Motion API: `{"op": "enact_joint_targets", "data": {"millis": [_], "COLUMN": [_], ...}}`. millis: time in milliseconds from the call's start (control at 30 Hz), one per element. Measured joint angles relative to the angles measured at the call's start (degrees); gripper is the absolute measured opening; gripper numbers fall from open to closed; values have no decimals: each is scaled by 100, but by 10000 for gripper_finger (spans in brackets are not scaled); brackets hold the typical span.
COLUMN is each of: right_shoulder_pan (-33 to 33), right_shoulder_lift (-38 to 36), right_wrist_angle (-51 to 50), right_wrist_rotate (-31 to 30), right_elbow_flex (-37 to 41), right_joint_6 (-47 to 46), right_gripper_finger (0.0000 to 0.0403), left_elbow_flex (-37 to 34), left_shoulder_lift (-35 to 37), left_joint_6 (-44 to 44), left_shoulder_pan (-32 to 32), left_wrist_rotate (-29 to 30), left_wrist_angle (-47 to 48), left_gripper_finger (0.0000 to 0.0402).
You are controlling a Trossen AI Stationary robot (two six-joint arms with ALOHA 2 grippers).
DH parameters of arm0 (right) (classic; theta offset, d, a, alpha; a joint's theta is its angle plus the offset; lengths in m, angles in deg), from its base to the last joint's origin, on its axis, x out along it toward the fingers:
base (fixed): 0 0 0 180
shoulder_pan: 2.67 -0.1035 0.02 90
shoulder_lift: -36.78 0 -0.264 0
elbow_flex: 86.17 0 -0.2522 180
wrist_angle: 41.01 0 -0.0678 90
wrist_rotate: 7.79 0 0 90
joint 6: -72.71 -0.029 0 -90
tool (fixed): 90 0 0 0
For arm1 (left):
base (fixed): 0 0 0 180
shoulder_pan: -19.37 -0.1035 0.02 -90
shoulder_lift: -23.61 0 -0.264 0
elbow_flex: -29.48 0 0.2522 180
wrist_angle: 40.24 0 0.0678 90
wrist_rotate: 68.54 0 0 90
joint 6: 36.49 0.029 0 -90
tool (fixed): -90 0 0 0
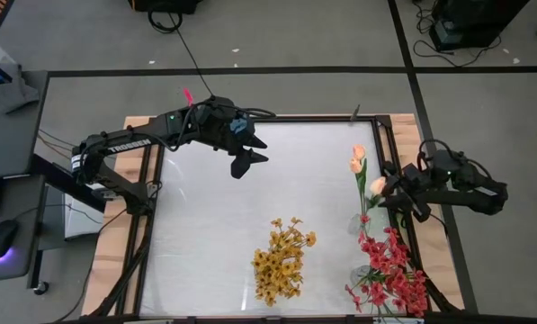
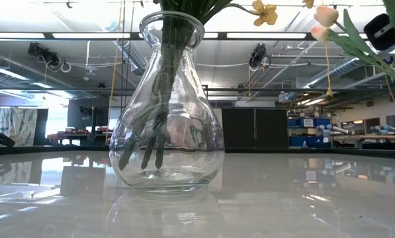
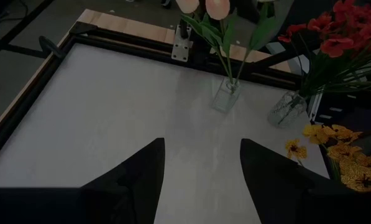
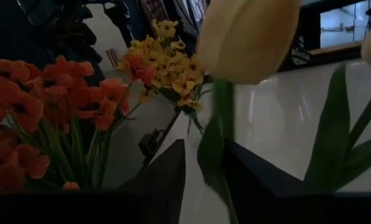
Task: Sort flowers into vase by color
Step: Put the light pink flower into the top transparent vase
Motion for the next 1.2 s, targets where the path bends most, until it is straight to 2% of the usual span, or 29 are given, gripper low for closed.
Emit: {"op": "enact_joint_targets", "data": {"millis": [633, 800, 1200], "right_shoulder_pan": [-1, -1, 0], "right_shoulder_lift": [0, 0, -1], "right_wrist_angle": [-352, -329, -706], "right_wrist_rotate": [185, 345, 242], "right_elbow_flex": [0, -118, -574], "right_joint_6": [-243, -261, -18], "right_gripper_finger": [177, 186, 193], "left_elbow_flex": [0, 0, 0], "left_shoulder_lift": [0, 0, 0], "left_joint_6": [-1, 0, -2], "left_shoulder_pan": [-1, -1, -2], "left_wrist_rotate": [0, 0, 0], "left_wrist_angle": [2, 1, 1], "left_gripper_finger": [215, 215, 215]}}
